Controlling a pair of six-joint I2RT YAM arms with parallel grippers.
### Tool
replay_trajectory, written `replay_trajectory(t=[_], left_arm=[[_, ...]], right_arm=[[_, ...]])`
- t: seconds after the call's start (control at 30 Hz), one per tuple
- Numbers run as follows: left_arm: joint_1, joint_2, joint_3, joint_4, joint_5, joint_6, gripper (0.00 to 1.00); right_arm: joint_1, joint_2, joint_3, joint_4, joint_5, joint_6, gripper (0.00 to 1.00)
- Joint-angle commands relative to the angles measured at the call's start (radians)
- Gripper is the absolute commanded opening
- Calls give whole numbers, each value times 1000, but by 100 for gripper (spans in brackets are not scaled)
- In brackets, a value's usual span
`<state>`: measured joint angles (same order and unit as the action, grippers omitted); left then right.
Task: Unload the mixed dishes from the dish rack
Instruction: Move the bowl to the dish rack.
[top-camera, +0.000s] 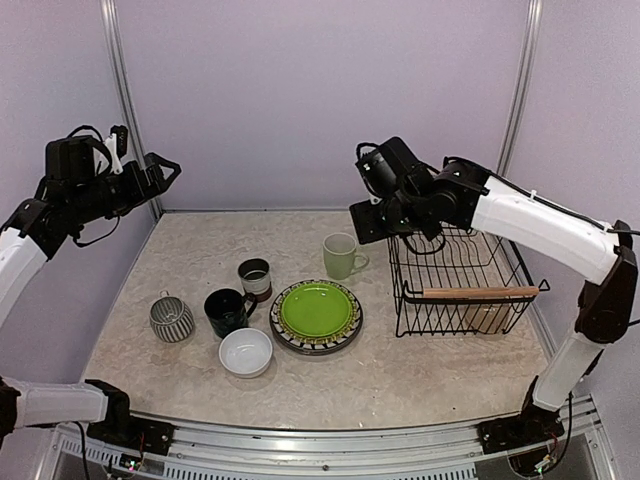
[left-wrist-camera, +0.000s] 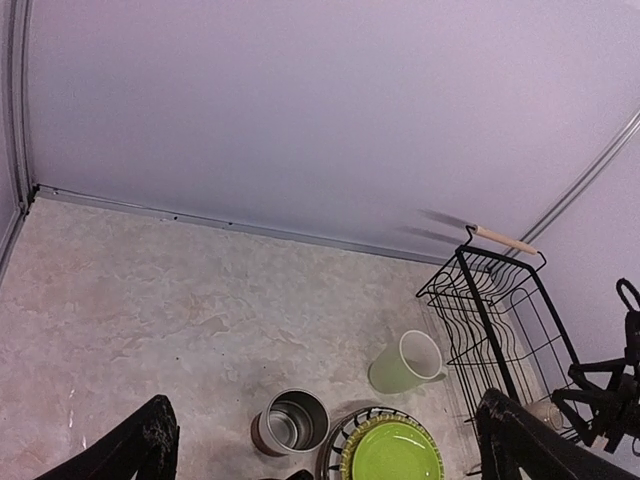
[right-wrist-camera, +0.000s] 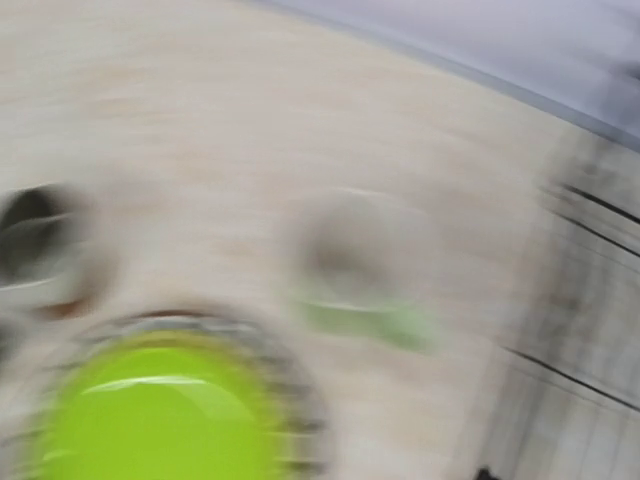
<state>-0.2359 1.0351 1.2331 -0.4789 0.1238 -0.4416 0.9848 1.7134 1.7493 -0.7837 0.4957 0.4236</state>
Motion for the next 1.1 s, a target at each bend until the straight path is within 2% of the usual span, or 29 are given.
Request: replay_trajectory(t=[0.0, 0.13, 0.23, 0.33, 0.5, 0.63, 0.8, 0.97, 1.07], left_arm=[[10, -15, 0, 8, 19, -9, 99], [9, -14, 1, 8, 30, -12, 99], [10, -14, 2, 8, 35, -16, 99], [9, -8, 3, 8, 52, -21, 99], [10, -3, 6, 8, 67, -26, 99], [10, 0, 6, 7, 66, -26, 99], [10, 8, 10, 2, 77, -28, 99], [9, 38, 35, -21, 100, -28, 99], [10, 56, 40, -29, 107, -31, 99]], right_arm=[[-116, -66, -124, -156, 143, 129, 67], [-206, -171, -211, -239, 214, 223, 78], [-292, -263, -290, -274, 212, 276, 81], [-394, -354, -377, -255, 123, 290, 87], [-545, -447, -507, -166, -67, 232, 86], [-651, -378, -545, -157, -240, 153, 81], [-661, -249, -542, -202, -239, 125, 80], [-668, -181, -559, -157, -289, 104, 79], [-674, -137, -557, -143, -301, 110, 76]])
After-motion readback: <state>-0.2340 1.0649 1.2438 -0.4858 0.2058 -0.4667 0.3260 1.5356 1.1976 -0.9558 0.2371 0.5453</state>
